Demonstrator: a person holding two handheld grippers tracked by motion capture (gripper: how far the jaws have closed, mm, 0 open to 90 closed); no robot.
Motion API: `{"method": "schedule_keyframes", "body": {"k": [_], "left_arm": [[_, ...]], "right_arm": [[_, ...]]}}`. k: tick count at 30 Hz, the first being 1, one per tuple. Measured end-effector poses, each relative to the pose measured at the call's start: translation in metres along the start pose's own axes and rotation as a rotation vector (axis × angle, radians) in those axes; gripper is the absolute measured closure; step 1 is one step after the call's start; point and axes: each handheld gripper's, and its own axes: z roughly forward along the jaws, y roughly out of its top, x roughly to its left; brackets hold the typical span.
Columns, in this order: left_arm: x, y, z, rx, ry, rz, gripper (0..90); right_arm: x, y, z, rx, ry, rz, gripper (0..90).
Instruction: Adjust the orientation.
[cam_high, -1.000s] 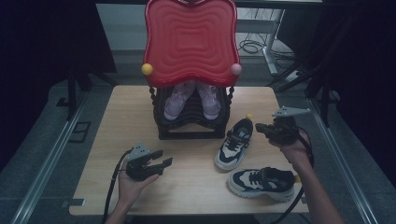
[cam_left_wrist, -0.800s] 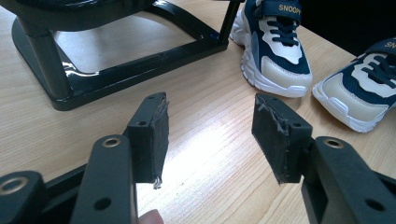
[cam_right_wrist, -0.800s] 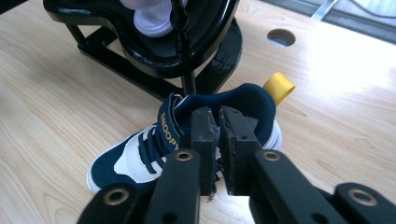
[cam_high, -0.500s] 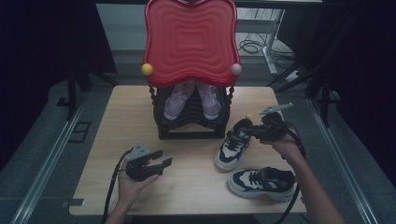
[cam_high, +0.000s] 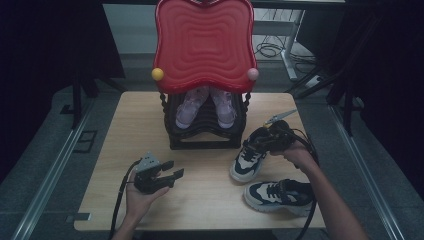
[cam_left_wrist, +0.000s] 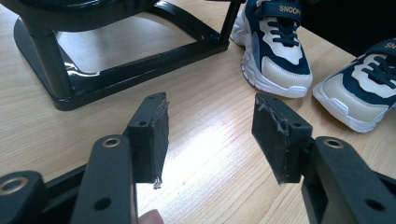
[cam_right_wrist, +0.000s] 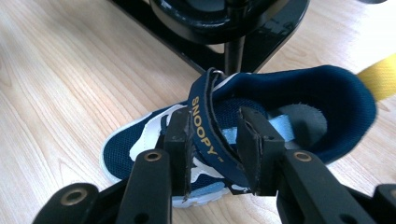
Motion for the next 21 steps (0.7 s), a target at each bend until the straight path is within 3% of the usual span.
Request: {"method": "schedule_keyframes", "body": {"k": [14, 21], "left_arm": [[0.001, 0.0, -0.001, -0.002, 0.002, 0.0, 46.3], [0.002, 0.0, -0.002, -0.006, 0.006, -0.002, 46.2]], "right_arm": [[0.005, 0.008, 0.023, 0.101, -0.004, -0.052, 65.0], [0.005, 0.013, 0.032, 0.144, -0.014, -0.089, 70.4]]}}
